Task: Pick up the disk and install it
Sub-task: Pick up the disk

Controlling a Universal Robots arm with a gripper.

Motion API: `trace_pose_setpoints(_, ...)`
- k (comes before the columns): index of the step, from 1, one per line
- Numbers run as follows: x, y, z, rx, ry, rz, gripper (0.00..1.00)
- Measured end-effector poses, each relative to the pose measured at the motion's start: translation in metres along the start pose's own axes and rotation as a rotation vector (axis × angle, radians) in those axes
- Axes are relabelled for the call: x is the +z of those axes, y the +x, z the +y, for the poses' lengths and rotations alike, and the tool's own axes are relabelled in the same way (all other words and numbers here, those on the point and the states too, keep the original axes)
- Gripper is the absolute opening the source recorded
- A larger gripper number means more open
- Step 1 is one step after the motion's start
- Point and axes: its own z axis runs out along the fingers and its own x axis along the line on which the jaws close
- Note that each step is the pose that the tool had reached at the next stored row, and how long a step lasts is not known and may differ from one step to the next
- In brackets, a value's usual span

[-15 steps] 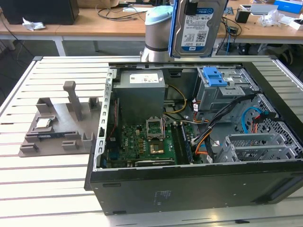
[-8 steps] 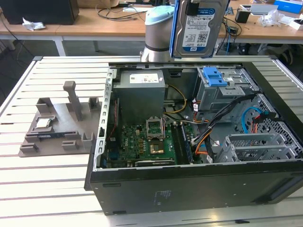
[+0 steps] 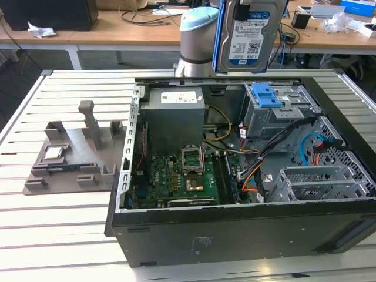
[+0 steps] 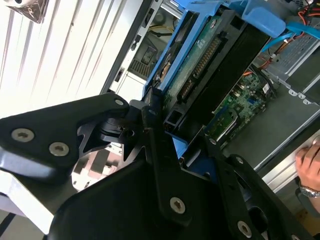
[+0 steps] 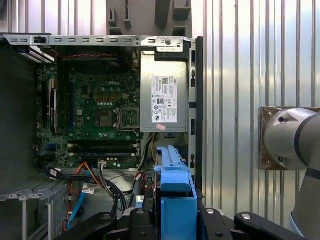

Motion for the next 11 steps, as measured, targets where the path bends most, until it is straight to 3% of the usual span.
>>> trace_pose_setpoints(11, 0.0001, 0.0112, -0.003, 0.0, 0.0, 0.0001, 0.36)
